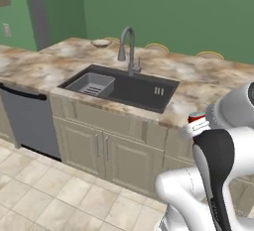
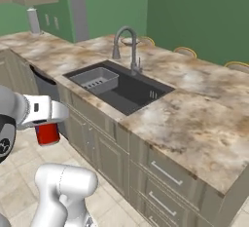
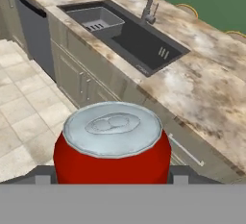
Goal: Open the fridge, grab two sodas, and place both sodas inside the bowl with ice on the dining counter.
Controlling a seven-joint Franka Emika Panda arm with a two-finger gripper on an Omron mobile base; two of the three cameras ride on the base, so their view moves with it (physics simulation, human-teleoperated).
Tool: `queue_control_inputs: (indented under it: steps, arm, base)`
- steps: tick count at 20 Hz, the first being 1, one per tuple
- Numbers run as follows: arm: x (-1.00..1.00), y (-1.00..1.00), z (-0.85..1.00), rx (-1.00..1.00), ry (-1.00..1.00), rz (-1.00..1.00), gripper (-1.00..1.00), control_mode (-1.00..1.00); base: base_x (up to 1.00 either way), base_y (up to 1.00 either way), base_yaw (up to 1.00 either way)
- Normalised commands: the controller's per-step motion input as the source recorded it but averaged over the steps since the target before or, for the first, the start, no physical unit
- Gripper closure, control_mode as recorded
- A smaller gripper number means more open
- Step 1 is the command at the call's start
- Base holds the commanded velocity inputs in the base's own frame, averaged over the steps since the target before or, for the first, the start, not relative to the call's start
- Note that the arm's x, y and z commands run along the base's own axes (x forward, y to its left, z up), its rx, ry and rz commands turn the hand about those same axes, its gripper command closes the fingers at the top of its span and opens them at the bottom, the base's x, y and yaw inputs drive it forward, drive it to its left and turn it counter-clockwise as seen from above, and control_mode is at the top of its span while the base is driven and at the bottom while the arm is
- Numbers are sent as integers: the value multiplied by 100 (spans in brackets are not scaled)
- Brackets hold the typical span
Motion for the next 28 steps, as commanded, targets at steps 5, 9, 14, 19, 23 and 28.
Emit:
queue_control_inputs:
  steps: [5, 9, 14, 19, 23, 28]
  arm:
    - [0, 0, 0, 0, 0, 0, 100, 100]
    - [0, 0, 0, 0, 0, 0, 100, 100]
    - [0, 0, 0, 0, 0, 0, 100, 100]
    - [0, 0, 0, 0, 0, 0, 100, 100]
    - [0, 0, 0, 0, 0, 0, 100, 100]
    - [0, 0, 0, 0, 0, 0, 100, 100]
  base:
    - [-66, -100, -21]
    - [-30, -100, -18]
    - [8, -100, -10]
    - [35, -100, -3]
    - [54, -100, 0]
    - [57, -100, 0]
